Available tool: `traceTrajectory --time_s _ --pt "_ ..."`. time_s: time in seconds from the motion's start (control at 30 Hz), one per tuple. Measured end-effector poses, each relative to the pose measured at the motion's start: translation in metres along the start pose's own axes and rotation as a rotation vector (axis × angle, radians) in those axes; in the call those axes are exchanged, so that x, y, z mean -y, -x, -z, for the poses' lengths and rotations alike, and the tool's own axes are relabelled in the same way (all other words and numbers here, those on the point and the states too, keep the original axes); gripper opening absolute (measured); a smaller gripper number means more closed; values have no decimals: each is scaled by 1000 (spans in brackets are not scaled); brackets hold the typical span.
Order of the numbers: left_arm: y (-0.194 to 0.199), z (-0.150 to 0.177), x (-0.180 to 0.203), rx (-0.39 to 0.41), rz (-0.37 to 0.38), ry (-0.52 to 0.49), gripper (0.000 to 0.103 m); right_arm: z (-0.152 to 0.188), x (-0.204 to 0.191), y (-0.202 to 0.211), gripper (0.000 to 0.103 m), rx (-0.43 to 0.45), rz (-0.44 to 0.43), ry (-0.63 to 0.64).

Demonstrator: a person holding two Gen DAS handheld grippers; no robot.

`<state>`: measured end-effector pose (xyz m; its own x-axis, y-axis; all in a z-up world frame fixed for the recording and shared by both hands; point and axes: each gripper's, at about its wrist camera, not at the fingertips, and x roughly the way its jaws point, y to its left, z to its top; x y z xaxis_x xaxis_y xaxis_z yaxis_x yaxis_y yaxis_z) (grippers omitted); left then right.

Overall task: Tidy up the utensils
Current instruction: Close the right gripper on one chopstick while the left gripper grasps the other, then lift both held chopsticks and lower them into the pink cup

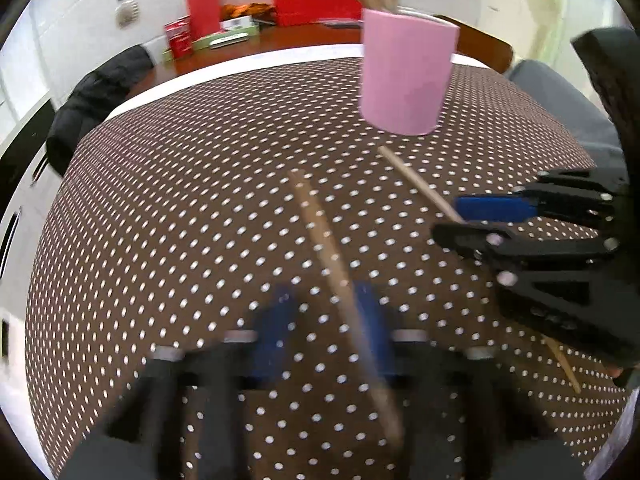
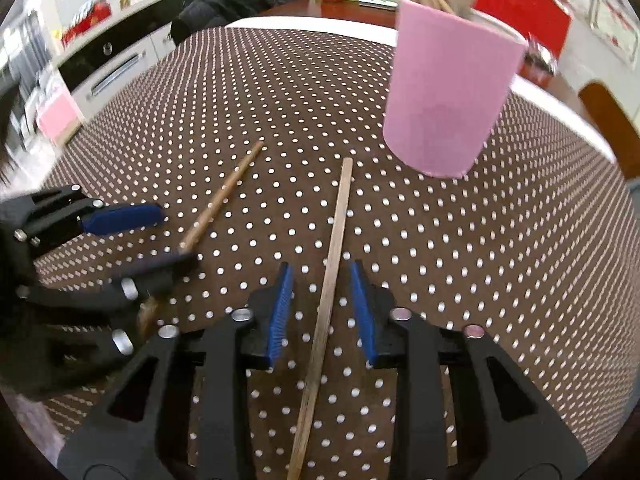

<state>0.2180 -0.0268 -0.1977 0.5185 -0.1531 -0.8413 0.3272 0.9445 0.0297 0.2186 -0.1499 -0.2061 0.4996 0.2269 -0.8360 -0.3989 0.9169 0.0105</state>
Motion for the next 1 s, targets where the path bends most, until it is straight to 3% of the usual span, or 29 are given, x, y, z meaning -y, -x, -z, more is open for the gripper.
traceTrajectory --time_s 0.07,0.27,0.4,0.67,1.0 --pt "-3 -2 1 2 14 -5 5 1 3 1 7 -2 -22 -18" --pt "7 4 -17 72 41 115 5 22 26 25 6 97 -121 -111" --pt "25 5 -23 174 59 190 5 34 42 51 6 193 -198 -166" --pt "82 -4 -22 480 85 257 5 36 71 103 6 440 -306 -272" --pt "120 -37 -1 663 110 218 5 14 91 142 6 607 -307 -285"
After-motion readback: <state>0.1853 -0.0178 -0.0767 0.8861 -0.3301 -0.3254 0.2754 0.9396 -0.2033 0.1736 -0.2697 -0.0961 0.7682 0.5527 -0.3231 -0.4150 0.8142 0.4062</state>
